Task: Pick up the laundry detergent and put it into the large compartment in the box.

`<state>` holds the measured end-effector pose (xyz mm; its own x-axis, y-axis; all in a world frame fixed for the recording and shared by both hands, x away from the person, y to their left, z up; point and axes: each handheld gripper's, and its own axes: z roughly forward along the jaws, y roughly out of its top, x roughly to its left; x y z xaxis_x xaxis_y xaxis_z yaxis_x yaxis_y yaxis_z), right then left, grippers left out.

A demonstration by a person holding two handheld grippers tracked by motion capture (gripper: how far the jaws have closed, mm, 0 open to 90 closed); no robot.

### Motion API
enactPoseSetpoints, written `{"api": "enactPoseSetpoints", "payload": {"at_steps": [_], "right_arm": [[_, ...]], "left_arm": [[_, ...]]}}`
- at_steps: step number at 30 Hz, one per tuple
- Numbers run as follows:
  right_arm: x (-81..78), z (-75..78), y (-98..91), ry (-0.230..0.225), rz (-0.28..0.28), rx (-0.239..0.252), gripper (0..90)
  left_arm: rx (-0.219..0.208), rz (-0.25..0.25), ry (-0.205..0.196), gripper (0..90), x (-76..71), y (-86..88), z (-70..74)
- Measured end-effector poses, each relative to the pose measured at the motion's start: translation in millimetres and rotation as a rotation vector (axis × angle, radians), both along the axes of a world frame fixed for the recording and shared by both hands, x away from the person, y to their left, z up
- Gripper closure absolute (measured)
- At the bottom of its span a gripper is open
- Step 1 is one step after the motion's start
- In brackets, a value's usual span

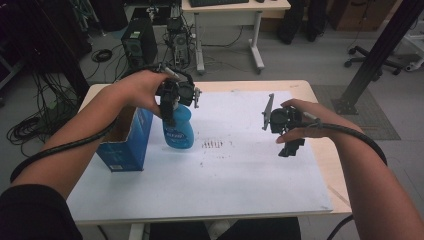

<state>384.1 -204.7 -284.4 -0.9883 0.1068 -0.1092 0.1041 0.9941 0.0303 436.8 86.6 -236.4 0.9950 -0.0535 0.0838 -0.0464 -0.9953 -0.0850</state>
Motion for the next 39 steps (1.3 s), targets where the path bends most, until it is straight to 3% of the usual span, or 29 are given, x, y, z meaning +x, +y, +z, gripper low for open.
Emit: {"api": "enactPoseSetpoints", "payload": {"at_steps": [4,7,9,12,20,26,32,39], "right_arm": [[-0.6,0.7,2.3,-0.003,0.012,-0.004,4.3],[-1.0,2.1,3.8,-0.006,0.021,-0.005,4.3],[-1.3,4.0,4.9,-0.010,0.027,-0.006,4.3],[-2.6,6.9,6.2,-0.010,0.027,-0.008,4.3],[-2.9,7.7,6.8,-0.014,0.032,-0.006,4.3],[-2.9,7.8,7.5,-0.015,0.038,-0.002,4.3],[-0.4,8.9,7.0,-0.021,0.051,-0.001,4.3],[4.8,9.9,7.8,-0.021,0.064,-0.003,4.3]], "left_arm": [[0.008,0.056,-0.020,38.0,-6.1,-0.2,10.3],[0.024,0.128,-0.029,38.0,-6.4,-1.6,16.7],[0.026,0.212,-0.019,38.0,-4.3,-1.5,21.4],[0.012,0.301,-0.005,38.0,-2.5,1.0,25.1],[-0.031,0.448,0.019,38.0,-4.0,2.9,36.3],[-0.052,0.555,0.007,38.0,-5.0,3.7,45.8],[-0.030,0.670,-0.016,38.0,-2.5,9.8,52.0],[-0.067,0.819,-0.021,38.0,-0.8,25.0,70.6]]}}
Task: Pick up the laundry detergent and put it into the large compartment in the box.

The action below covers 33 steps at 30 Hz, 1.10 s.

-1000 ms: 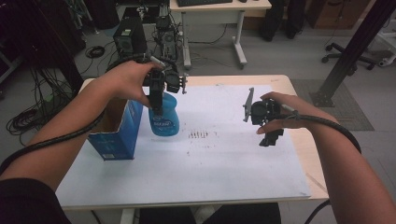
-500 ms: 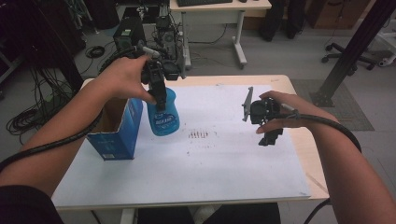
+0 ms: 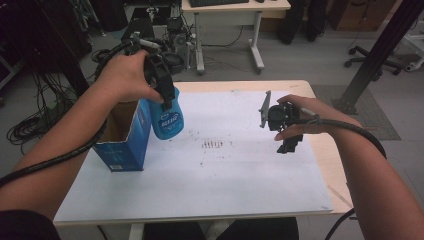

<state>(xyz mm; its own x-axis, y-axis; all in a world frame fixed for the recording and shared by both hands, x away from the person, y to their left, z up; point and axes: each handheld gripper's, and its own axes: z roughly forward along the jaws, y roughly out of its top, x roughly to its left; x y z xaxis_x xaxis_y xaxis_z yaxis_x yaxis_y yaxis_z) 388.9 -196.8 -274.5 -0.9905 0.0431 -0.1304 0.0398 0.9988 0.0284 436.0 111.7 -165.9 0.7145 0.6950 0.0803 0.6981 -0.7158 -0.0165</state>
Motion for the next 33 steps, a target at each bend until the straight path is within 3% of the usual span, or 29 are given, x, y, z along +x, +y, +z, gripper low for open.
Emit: {"api": "enactPoseSetpoints", "payload": {"at_steps": [7,16,25,29,33], "right_arm": [[3.3,0.6,5.9,0.000,0.024,-0.003,4.3],[6.1,1.1,9.6,-0.003,0.053,-0.003,4.3],[9.9,1.9,10.2,-0.004,0.069,-0.001,4.3],[10.3,3.0,12.3,-0.002,0.078,-0.002,4.3],[9.8,5.2,15.9,-0.005,0.087,-0.006,4.3]], "left_arm": [[-0.005,0.104,-0.019,38.1,-2.5,10.0,19.1],[-0.012,0.222,-0.013,38.1,-1.6,28.3,38.1],[-0.014,0.393,-0.034,38.1,-7.2,45.5,62.4],[-0.007,0.495,-0.019,38.1,-7.9,58.5,71.1],[-0.014,0.530,-0.015,38.1,-10.5,69.7,78.3]]}}
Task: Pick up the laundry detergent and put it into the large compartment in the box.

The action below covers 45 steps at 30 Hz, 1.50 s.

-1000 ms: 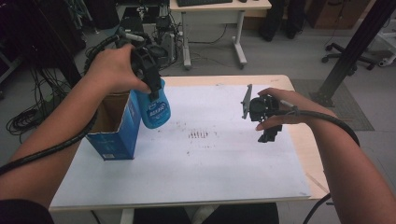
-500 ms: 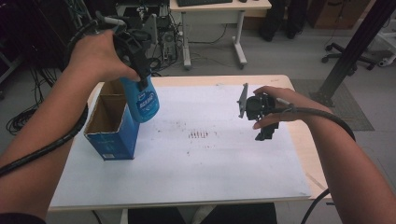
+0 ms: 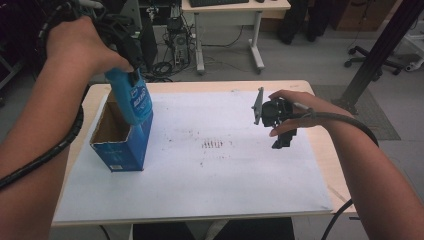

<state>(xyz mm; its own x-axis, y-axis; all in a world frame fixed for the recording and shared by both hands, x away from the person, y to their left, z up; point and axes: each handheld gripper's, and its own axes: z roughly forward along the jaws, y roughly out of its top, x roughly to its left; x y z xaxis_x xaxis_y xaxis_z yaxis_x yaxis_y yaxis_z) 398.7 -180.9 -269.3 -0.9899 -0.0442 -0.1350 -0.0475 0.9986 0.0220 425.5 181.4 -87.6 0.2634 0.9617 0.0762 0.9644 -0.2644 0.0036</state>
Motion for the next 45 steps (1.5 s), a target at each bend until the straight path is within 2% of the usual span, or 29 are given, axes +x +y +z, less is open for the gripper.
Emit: {"api": "enactPoseSetpoints", "payload": {"at_steps": [4,8,13,20,23,28,30,32,34,39,45], "right_arm": [[-0.2,2.0,3.1,-0.003,0.008,-0.001,4.3],[-0.6,2.8,5.3,-0.004,0.009,-0.002,4.4],[-1.5,4.7,7.3,-0.009,0.015,0.000,4.3],[-3.3,3.8,7.1,-0.009,0.015,0.001,4.3],[-3.5,3.2,6.8,-0.008,0.015,0.000,4.4],[-3.1,2.5,7.5,-0.007,0.016,0.003,4.4],[-3.0,2.4,8.1,-0.008,0.017,0.006,4.3],[-3.0,2.1,8.4,-0.008,0.018,0.009,4.3],[-3.1,1.7,8.4,-0.009,0.019,0.011,4.3],[-2.8,-0.7,6.6,-0.007,0.017,0.012,4.2],[-2.7,-2.8,5.4,-0.004,0.017,0.012,4.5]], "left_arm": [[-0.014,0.048,-0.019,38.1,-2.5,10.6,8.4],[-0.022,0.128,-0.040,38.1,-5.9,22.2,18.9],[-0.001,0.213,-0.047,38.1,-6.4,33.4,26.2],[0.036,0.298,-0.078,38.1,-7.9,43.6,31.4],[0.032,0.334,-0.084,38.1,-7.6,47.2,30.7],[0.026,0.364,-0.067,38.1,-5.0,48.6,27.5],[0.044,0.372,-0.072,38.1,-4.1,46.1,25.5],[0.074,0.359,-0.072,38.0,-3.2,42.8,23.2],[0.084,0.369,-0.072,38.1,-2.5,42.0,21.0],[0.071,0.369,-0.068,38.1,-0.3,44.4,13.2],[0.070,0.370,-0.058,38.0,3.9,49.2,-2.6]]}}
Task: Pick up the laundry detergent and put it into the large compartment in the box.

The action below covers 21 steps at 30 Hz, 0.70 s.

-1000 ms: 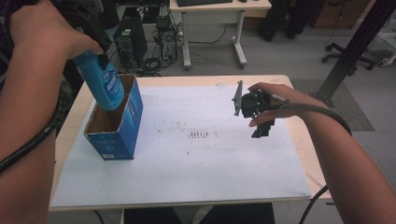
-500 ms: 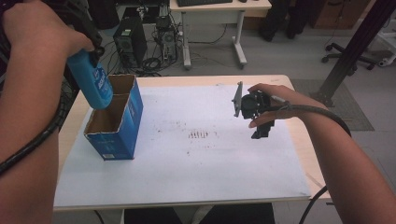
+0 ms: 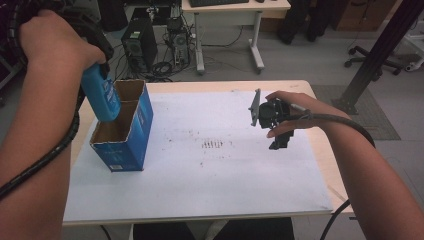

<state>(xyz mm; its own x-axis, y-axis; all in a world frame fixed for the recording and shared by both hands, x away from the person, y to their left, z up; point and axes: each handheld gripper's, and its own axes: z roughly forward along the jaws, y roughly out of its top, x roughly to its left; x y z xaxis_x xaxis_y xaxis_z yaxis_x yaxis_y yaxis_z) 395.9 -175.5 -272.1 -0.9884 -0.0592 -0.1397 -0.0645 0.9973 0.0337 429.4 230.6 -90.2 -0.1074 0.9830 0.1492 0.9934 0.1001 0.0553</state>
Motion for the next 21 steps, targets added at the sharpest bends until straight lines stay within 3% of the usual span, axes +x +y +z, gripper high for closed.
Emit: {"api": "enactPoseSetpoints", "payload": {"at_steps": [15,21], "right_arm": [[-2.8,-1.5,8.8,-0.005,0.027,-0.001,4.4],[-3.3,-2.1,10.0,-0.006,0.032,-0.004,4.4]], "left_arm": [[-0.038,-0.017,0.031,38.0,6.2,9.7,-45.2],[-0.022,-0.034,0.038,38.0,6.5,5.7,-58.0]]}}
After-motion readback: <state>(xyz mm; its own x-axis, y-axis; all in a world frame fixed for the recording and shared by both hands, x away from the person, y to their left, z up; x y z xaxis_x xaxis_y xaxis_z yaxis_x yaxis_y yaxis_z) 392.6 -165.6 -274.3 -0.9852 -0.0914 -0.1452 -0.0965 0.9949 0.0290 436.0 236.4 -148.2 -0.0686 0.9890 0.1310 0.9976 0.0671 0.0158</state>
